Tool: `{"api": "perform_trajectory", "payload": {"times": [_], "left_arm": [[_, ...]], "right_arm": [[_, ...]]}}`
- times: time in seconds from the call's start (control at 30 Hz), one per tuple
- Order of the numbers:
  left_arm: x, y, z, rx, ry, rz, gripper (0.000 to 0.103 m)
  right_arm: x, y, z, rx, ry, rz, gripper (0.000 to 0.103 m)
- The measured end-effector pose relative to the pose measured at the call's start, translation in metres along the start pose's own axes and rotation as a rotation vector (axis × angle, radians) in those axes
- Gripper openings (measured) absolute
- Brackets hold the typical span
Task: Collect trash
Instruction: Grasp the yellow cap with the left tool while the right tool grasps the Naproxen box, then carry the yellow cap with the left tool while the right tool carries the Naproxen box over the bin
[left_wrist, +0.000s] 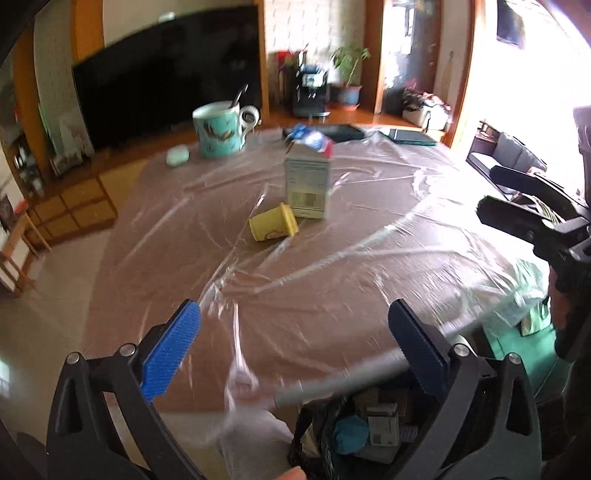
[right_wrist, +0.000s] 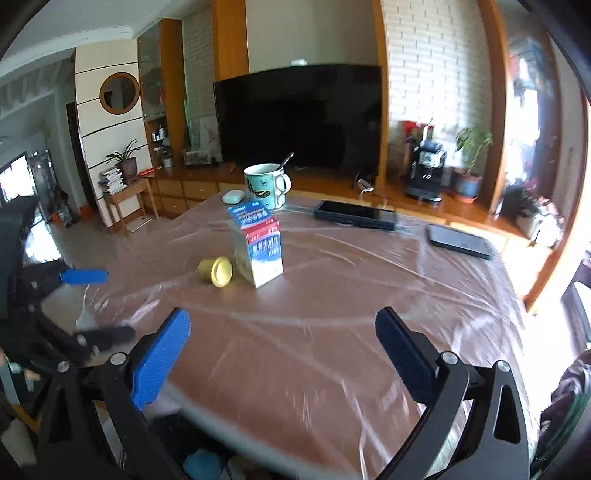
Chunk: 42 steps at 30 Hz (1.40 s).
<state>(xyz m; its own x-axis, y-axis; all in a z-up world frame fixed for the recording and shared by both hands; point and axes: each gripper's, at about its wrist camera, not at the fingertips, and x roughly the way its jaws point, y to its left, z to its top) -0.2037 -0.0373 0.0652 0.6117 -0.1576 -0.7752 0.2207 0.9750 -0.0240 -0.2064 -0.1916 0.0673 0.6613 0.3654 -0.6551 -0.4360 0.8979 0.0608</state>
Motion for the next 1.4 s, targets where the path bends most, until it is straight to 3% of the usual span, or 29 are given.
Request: {"api": "perform_trajectory", "payload": {"times": [0.13,0.37,0.63,0.73,0.87,0.97,1.1,1.4], "left_arm": [[0.033,0.011,0.018,0.008,0.030,0.034,0.101],[0.076,0.023,0.037,-0.007,0.081,-0.003,0.100],[0.099,0.026,0.046,-0.034,0.125,-0.046,0.080],[0.102,0.028,0.047,-0.049,0.127,-0.054,0.073],[0.106,0.028,0.050,-0.059,0.127,-0.065,0.072],[0.109,0.025,0.052,-0.048,0.124,-0.054,0.065],[0.109,0.023,0.053,-0.034,0.118,-0.035,0.050],[0.105,0.020,0.050,-0.012,0.095,-0.035,0.049]], "right_arm": [[0.061,-0.002,0.031,-0.016,0.073,0.058,0.099],[0.138,0.006,0.061,-0.030,0.166,0.141,0.099],[0.180,0.008,0.069,-0.032,0.209,0.193,0.096],[0.189,0.006,0.069,-0.024,0.231,0.215,0.084],[0.196,0.007,0.066,-0.017,0.251,0.227,0.072],[0.198,0.006,0.062,0.002,0.259,0.238,0.052],[0.198,0.000,0.061,0.055,0.257,0.255,0.051],[0.174,-0.003,0.057,0.068,0.217,0.195,0.048]]}}
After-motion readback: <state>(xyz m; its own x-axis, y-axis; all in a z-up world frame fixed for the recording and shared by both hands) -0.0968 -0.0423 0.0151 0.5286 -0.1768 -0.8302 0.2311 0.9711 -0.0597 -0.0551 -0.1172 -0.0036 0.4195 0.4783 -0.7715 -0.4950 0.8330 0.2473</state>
